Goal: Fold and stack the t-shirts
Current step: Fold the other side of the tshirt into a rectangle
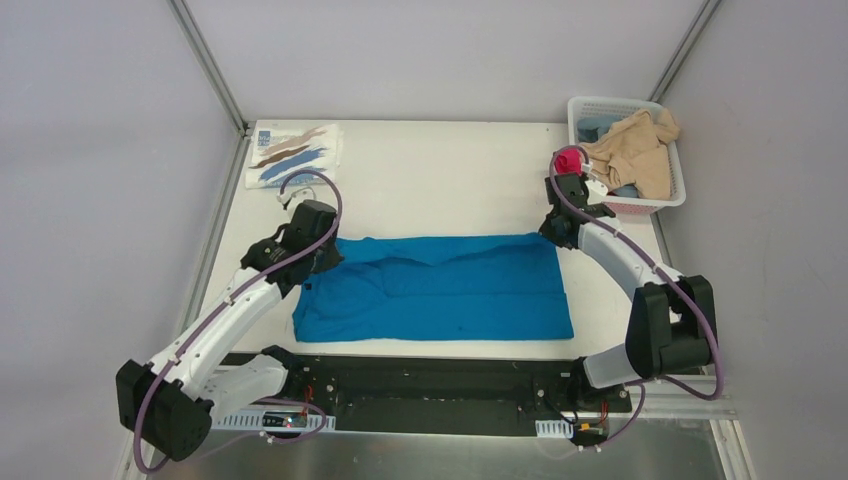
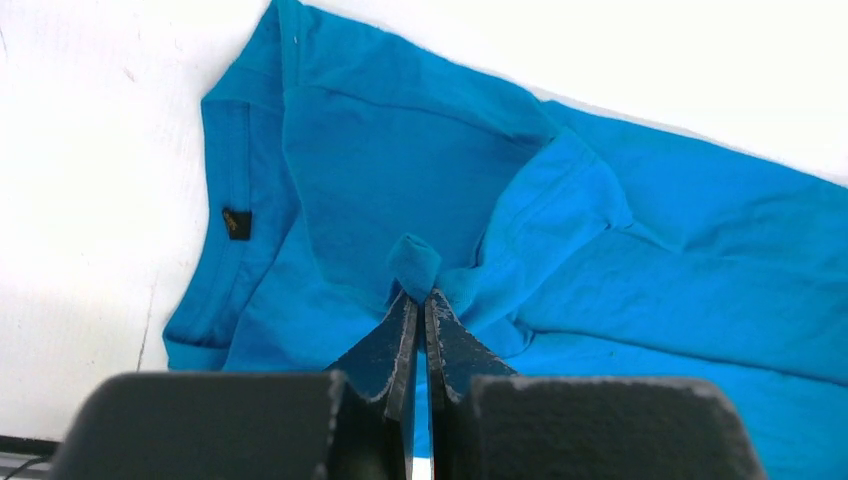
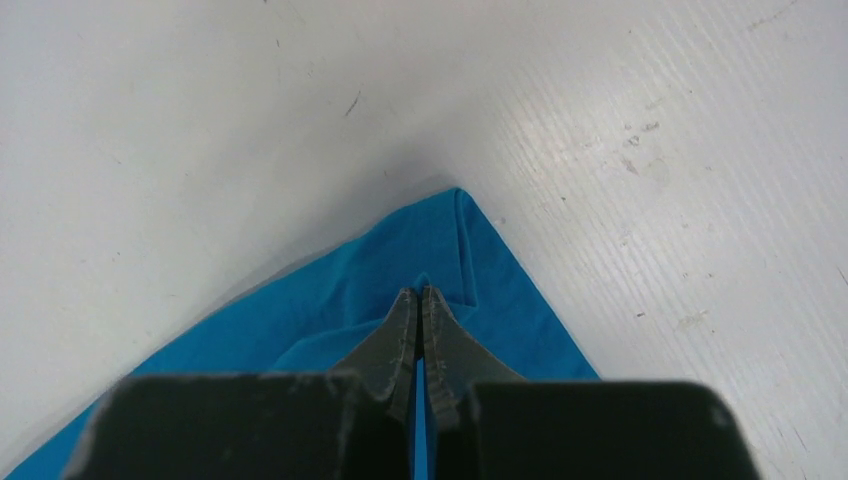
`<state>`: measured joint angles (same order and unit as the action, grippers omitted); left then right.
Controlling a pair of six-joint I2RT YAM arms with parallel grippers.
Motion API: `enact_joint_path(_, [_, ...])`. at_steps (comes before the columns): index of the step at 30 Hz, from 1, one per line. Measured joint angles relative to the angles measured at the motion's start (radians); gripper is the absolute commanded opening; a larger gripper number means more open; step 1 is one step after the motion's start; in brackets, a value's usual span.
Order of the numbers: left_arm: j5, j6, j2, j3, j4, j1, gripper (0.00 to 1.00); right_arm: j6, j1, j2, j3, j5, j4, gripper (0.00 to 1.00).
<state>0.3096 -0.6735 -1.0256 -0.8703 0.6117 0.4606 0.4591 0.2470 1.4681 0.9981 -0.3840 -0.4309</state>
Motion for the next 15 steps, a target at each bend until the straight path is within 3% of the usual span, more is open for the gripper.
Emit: enact_joint_path(15, [-0.059,-0.084,0.229,0.094,0.143,0.005,0.00,0.011,0.000,-0.107,-0.066,-0.002,-0.044,0.00])
